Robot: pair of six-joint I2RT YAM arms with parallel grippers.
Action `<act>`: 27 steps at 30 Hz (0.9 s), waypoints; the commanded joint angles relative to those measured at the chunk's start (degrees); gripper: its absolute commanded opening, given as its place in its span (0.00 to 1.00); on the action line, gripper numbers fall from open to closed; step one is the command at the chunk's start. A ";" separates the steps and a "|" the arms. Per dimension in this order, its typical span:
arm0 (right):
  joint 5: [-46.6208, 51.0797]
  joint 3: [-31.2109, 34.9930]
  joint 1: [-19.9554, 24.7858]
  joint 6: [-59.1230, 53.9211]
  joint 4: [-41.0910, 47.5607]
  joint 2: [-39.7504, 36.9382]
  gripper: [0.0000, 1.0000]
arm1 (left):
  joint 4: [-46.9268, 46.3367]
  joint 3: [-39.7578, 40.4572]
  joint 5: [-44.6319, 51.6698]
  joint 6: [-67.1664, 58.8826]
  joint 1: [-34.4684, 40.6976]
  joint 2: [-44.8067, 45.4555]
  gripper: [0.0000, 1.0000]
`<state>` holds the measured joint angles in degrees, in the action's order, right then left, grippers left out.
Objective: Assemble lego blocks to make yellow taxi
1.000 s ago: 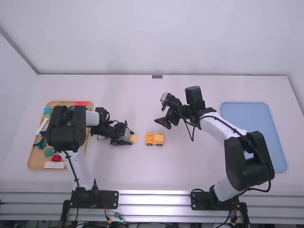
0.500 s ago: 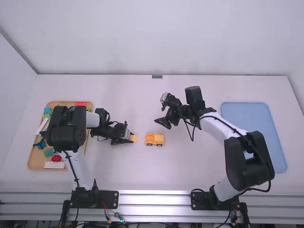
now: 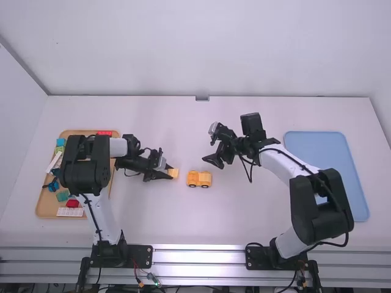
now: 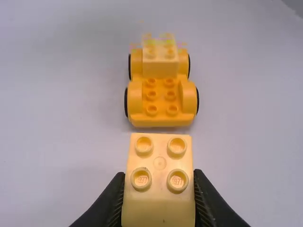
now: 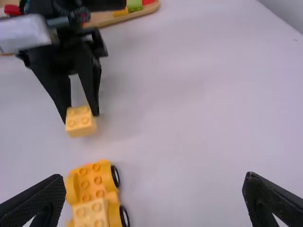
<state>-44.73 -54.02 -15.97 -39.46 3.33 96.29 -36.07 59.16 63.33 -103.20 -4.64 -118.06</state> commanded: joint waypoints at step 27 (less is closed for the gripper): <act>-11.34 20.20 0.61 -8.15 -25.57 6.67 0.98 | 15.65 -2.14 -0.52 22.82 15.02 6.43 0.02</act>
<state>-54.94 -34.15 -15.11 -48.51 -21.15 99.13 -20.69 57.78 66.22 -89.10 9.17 -115.50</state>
